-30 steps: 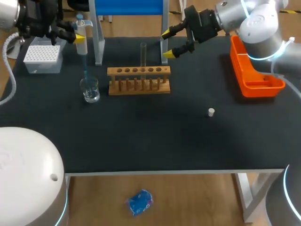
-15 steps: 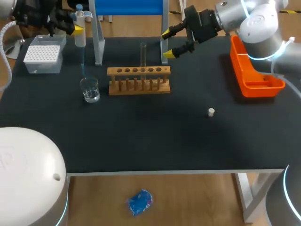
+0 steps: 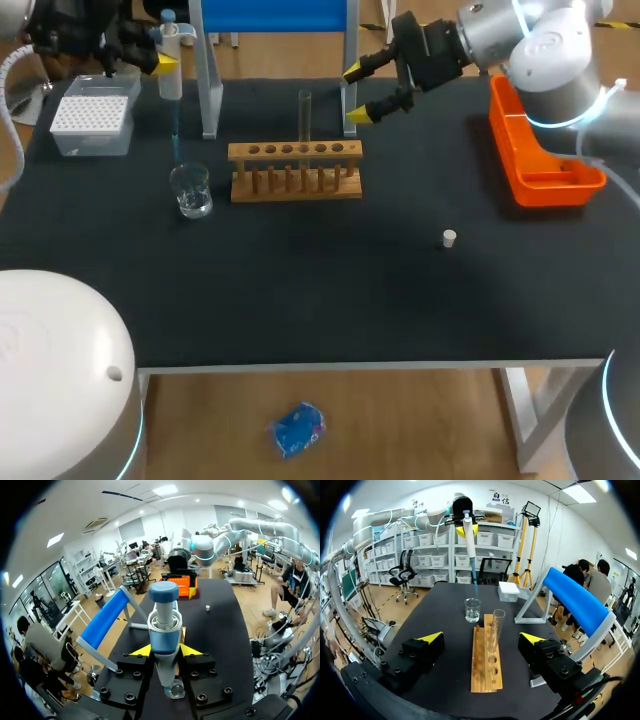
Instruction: Invert the test tube, pick up the pipette, mount the tip to pipette, aspirate from beaker and dispense into the tube, eject the tip, return the pipette, and cap with the stopper.
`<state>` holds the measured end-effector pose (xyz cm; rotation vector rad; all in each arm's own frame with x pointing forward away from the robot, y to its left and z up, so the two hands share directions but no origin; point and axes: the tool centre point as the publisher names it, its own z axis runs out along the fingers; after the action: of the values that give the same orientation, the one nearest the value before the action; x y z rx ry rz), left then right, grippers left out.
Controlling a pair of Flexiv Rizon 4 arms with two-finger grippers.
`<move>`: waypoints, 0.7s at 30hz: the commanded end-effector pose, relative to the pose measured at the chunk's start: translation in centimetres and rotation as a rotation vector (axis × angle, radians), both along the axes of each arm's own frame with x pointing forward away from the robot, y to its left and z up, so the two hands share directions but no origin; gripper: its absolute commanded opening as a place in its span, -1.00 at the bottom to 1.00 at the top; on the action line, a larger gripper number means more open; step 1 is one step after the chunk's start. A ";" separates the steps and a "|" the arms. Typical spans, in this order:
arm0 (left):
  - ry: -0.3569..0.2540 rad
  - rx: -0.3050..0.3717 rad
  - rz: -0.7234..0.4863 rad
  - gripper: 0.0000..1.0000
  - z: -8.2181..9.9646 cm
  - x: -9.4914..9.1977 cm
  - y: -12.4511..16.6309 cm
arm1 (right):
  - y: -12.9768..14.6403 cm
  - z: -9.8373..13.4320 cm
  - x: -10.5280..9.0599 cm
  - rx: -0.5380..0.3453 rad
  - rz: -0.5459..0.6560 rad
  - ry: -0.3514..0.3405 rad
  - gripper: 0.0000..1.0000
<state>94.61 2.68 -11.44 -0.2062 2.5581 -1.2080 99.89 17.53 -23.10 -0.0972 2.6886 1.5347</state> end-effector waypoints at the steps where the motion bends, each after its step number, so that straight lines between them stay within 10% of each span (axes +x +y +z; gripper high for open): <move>1: -0.011 -0.008 0.000 -1.00 0.9 -0.1 0.1 | 0.0 0.0 0.0 0.000 0.000 -0.001 1.00; 11: 0.027 -0.015 -0.001 -1.00 4.5 0.8 -1.8 | 0.0 0.0 0.0 0.000 0.000 -0.001 1.00; 15: 0.167 -0.013 0.011 -1.00 5.6 1.5 -3.4 | 0.0 0.0 0.0 0.000 0.000 -0.001 1.00; 21: 0.205 -0.029 -0.005 -1.00 7.6 2.4 -5.7 | 0.0 0.0 0.0 0.000 0.000 -0.001 1.00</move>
<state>95.61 -2.01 -4.72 -0.3644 2.6458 -1.3236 99.89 17.53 -23.11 -0.0970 2.6884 1.5348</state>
